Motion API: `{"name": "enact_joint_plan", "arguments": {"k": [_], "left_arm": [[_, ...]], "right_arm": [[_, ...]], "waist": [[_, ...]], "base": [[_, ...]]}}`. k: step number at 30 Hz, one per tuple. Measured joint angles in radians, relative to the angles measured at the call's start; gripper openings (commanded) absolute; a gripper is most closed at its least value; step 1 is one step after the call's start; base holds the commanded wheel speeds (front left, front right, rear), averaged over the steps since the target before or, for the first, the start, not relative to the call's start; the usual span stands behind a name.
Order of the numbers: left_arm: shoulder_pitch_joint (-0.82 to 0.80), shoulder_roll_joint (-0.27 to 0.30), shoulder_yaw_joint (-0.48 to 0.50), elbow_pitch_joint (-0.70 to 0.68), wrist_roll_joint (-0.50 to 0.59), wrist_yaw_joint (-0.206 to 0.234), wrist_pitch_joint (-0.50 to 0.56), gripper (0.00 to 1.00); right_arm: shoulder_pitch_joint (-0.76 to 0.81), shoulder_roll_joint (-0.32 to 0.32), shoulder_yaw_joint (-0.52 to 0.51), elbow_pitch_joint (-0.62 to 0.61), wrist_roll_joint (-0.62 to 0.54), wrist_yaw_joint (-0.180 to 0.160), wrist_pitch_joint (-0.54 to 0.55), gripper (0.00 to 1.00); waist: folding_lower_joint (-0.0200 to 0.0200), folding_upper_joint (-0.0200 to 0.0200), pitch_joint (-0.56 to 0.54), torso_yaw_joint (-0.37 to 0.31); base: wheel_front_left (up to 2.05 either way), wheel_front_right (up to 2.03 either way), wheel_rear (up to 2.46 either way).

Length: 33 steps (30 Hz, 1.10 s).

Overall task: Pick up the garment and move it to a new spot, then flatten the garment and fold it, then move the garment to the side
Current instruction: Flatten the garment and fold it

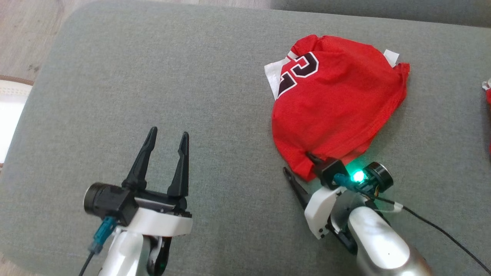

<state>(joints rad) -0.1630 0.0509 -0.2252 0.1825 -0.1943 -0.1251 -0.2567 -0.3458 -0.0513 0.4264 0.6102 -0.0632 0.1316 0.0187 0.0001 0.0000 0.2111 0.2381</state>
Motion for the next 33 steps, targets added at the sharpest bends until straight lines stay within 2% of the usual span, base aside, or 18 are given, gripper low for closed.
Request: {"name": "enact_joint_plan", "arguments": {"k": [3,4,5,6,12,15,19,22,25,28,33], "left_arm": [[-0.001,-0.001,-0.001,0.003,-0.003,-0.007,0.0,1.0],[-0.001,-0.001,-0.001,0.005,-0.007,-0.007,0.0,1.0],[-0.001,-0.001,-0.001,0.005,-0.008,-0.007,0.0,1.0],[-0.001,-0.001,-0.001,0.006,-0.008,-0.007,0.0,1.0],[0.0,-0.002,-0.001,0.007,-0.009,-0.007,0.0,1.0],[0.002,-0.002,-0.001,0.007,-0.011,-0.007,0.0,1.0],[0.009,-0.002,-0.001,0.006,-0.021,-0.007,0.0,1.0],[0.011,-0.002,0.0,0.002,-0.028,-0.007,0.0,1.0],[0.019,-0.002,0.0,-0.003,-0.03,-0.007,0.0,1.0],[0.032,-0.002,0.0,-0.008,-0.052,-0.007,0.0,1.0],[0.033,-0.002,-0.011,-0.009,-0.069,-0.007,0.0,1.0]], "right_arm": [[-0.014,0.002,-0.011,0.021,0.0,0.0,0.003,1.0],[-0.015,0.003,-0.012,0.023,0.0,0.0,0.009,0.68],[-0.016,0.003,-0.013,0.028,0.0,0.0,0.008,0.17],[-0.018,0.003,-0.015,0.033,0.0,0.0,0.008,0.0],[-0.02,0.002,-0.048,0.05,0.002,0.0,-0.017,0.0],[-0.02,-0.001,-0.099,0.046,-0.003,0.0,-0.047,0.0],[-0.048,-0.002,-0.184,0.0,-0.046,0.0,-0.096,0.0],[-0.119,-0.005,-0.204,-0.045,-0.063,0.0,-0.119,0.0],[-0.181,-0.005,-0.199,-0.073,-0.063,0.0,-0.126,0.0],[-0.297,-0.01,-0.153,-0.083,-0.056,0.0,-0.126,0.0],[-0.554,-0.017,-0.027,-0.049,0.059,0.0,-0.143,0.0]], "waist": [[-0.0001,0.0,-0.004,0.001],[0.0,0.0,-0.006,0.0],[0.0,0.0,-0.009,-0.001],[-0.0001,0.0,-0.011,-0.002],[0.0,0.0,-0.031,-0.011],[0.0,0.0,-0.047,-0.014],[-0.0001,0.0,-0.072,-0.015],[-0.0001,0.0,-0.089,-0.012],[-0.0001,0.0,-0.098,-0.006],[-0.0001,0.0,-0.104,0.007],[0.0,0.0,-0.103,0.038]], "base": [[0.0,0.0,0.0],[0.0,0.0,0.0],[0.0,0.0,0.0],[0.0,0.0,0.0],[0.0,0.0,0.0],[0.0,0.0,0.0],[0.0,0.0,0.0],[0.0,0.0,0.0],[0.0,0.0,0.0],[0.0,0.0,0.0],[0.0,0.0,0.0]]}}
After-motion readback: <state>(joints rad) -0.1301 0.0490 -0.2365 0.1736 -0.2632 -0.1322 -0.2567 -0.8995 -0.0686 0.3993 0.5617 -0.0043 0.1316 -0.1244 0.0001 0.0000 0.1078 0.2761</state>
